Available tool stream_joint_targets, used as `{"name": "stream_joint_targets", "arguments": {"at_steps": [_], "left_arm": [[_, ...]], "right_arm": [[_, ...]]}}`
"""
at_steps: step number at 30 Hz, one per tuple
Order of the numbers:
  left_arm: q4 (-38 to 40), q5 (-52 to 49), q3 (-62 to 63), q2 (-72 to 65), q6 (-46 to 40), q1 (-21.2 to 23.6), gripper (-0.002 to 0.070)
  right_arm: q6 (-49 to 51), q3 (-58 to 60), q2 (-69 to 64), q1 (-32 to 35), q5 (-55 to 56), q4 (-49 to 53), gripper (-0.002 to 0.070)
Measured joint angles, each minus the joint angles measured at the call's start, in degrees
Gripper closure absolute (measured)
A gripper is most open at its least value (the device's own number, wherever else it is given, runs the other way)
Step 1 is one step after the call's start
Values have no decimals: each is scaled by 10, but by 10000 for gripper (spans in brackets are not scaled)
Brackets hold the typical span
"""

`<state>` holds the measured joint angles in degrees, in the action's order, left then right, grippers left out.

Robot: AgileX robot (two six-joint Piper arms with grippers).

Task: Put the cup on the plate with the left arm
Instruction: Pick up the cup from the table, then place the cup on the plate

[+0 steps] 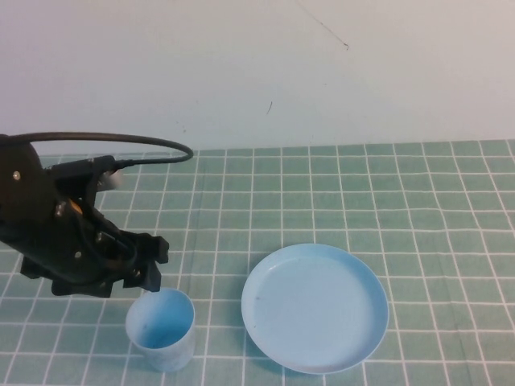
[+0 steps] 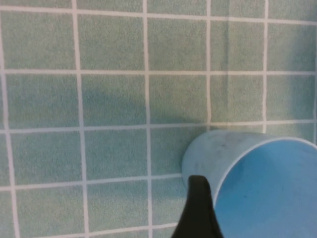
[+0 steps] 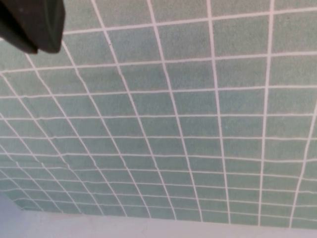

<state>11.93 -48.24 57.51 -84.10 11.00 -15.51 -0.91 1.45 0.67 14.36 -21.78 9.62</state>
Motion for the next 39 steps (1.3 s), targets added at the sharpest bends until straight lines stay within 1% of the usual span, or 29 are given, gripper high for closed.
{"name": "stream_joint_targets", "arguments": {"at_steps": [6,12,13,15,17,19,20,22,28,33,36,39], "left_arm": [[-33,10,0,-39,-2,0,197],[-37,11,0,-91,-5,0,206],[-37,12,0,-101,-5,0,230],[-37,13,1,-117,-6,0,335],[-37,13,1,-131,-15,0,512],[-37,16,1,-135,-20,0,594],[-37,17,1,-135,-20,0,621],[-39,19,2,-131,-21,0,651],[-48,-7,37,-112,-24,0,664],[-29,-49,104,-100,-24,-3,664],[-27,-65,147,-100,-20,-26,664],[-27,-70,184,-100,-10,-61,664]], "right_arm": [[0,0,0,0,0,0,678],[0,0,0,0,0,0,678],[0,0,0,0,0,0,678],[0,0,0,0,0,0,678],[0,0,0,0,0,0,678],[0,0,0,0,0,0,678],[0,0,0,0,0,0,678],[0,0,0,0,0,0,678],[0,0,0,0,0,0,678],[0,0,0,0,0,0,678],[0,0,0,0,0,0,678],[0,0,0,0,0,0,678]]}}
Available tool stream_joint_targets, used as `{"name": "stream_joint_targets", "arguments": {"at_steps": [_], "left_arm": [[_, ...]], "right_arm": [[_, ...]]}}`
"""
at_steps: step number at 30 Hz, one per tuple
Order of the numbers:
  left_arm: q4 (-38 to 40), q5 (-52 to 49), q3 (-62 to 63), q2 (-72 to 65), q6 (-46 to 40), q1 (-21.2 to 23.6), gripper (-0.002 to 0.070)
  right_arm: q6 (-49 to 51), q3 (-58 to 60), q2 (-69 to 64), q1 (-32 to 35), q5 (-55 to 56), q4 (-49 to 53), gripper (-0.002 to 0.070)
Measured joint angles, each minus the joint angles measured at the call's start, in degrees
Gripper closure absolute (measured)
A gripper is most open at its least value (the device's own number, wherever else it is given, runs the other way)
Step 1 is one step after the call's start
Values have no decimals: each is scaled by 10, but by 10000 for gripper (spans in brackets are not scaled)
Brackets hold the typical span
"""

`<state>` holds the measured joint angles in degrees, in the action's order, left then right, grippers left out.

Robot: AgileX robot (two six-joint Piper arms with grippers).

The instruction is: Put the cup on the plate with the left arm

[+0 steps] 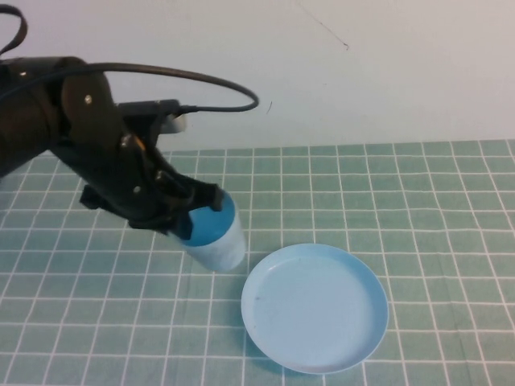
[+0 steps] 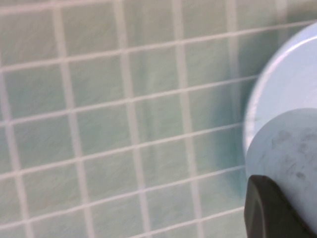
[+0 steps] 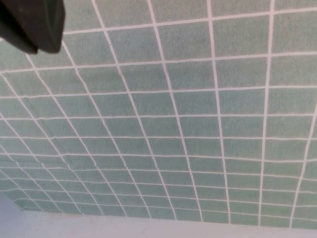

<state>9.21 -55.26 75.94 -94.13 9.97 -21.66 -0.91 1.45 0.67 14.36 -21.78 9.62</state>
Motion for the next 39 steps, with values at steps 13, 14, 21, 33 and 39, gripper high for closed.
{"name": "stream_joint_targets", "arguments": {"at_steps": [13,14,21,33,39], "left_arm": [[-27,-52,133,-110,23,-152,664],[-35,-57,139,-120,24,-157,664],[-51,-54,153,-179,24,-174,648],[-56,-129,230,-186,36,-176,263],[-92,-147,288,-145,32,-176,548]], "right_arm": [[0,0,0,0,0,0,678],[0,0,0,0,0,0,678],[0,0,0,0,0,0,678],[0,0,0,0,0,0,678],[0,0,0,0,0,0,678]]}}
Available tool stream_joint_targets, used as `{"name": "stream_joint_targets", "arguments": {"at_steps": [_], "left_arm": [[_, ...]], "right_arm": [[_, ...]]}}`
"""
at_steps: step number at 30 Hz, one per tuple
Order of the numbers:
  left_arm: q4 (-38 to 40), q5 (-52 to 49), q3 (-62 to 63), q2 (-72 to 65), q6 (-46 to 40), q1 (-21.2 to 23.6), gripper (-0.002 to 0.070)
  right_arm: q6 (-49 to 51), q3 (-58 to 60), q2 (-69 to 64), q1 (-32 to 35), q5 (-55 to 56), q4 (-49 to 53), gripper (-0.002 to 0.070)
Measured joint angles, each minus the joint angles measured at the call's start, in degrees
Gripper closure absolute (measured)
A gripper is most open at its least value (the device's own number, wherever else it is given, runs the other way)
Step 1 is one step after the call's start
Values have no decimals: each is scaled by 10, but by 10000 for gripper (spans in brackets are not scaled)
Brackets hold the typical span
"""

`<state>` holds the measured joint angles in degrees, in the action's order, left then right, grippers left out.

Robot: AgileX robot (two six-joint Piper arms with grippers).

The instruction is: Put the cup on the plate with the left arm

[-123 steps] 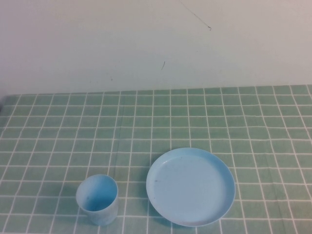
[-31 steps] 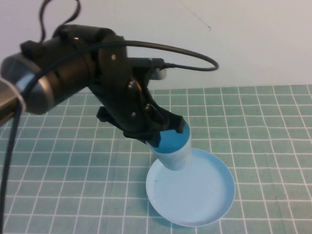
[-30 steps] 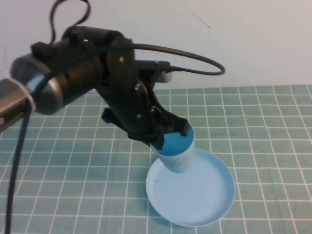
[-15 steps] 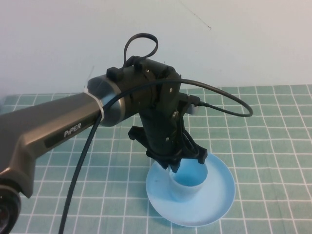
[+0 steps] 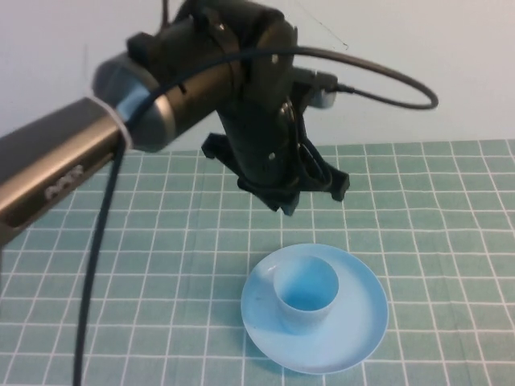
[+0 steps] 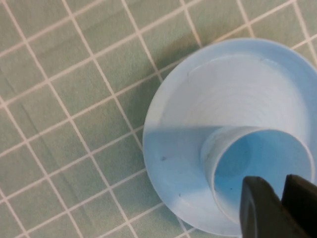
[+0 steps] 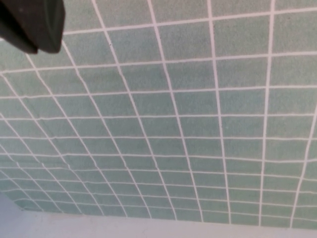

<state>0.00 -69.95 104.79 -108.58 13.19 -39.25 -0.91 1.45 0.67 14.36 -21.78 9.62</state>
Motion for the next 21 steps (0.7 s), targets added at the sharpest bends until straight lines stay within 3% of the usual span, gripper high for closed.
{"name": "stream_joint_targets", "arguments": {"at_steps": [4,10,21], "left_arm": [[0,-7,7,65,-12,0,650],[0,-5,-36,182,-14,0,672],[17,169,-434,462,-9,0,673]], "right_arm": [[0,0,0,0,0,0,678],[0,0,0,0,0,0,678],[0,0,0,0,0,0,678]]}}
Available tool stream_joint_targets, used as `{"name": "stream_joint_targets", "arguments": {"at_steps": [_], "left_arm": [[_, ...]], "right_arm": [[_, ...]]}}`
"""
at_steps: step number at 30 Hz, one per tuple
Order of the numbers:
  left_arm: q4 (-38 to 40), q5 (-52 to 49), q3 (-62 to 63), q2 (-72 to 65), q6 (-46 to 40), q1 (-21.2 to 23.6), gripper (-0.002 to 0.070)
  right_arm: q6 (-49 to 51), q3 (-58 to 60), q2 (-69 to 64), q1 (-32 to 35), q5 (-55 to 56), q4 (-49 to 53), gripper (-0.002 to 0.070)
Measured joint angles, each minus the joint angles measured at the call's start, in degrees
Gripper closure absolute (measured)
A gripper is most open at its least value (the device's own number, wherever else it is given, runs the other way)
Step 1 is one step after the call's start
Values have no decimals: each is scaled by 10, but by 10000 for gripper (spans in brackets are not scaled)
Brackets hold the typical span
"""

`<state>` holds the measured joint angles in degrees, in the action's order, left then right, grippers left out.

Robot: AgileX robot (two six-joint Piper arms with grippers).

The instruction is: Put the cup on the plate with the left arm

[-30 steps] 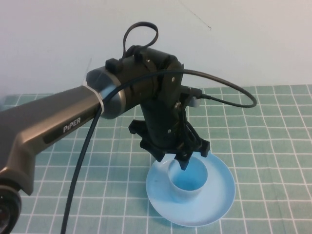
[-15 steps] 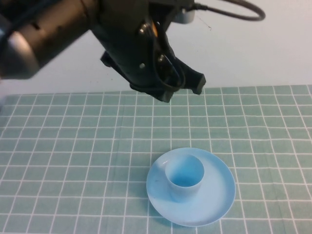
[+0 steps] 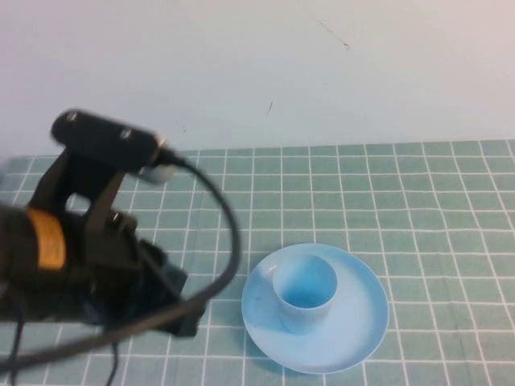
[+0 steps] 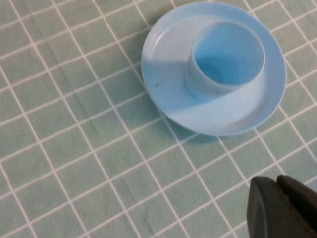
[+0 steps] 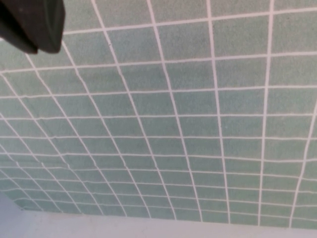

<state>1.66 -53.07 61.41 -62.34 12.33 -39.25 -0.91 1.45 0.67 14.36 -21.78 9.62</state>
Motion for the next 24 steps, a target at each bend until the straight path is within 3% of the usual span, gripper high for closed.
{"name": "stream_joint_targets", "arguments": {"at_steps": [6,18,24], "left_arm": [[1,17,-111,125,0,0,673],[37,-23,-119,191,-2,0,675],[-61,-19,-126,196,-4,2,675]], "right_arm": [[0,0,0,0,0,0,678],[0,0,0,0,0,0,678],[0,0,0,0,0,0,678]]}}
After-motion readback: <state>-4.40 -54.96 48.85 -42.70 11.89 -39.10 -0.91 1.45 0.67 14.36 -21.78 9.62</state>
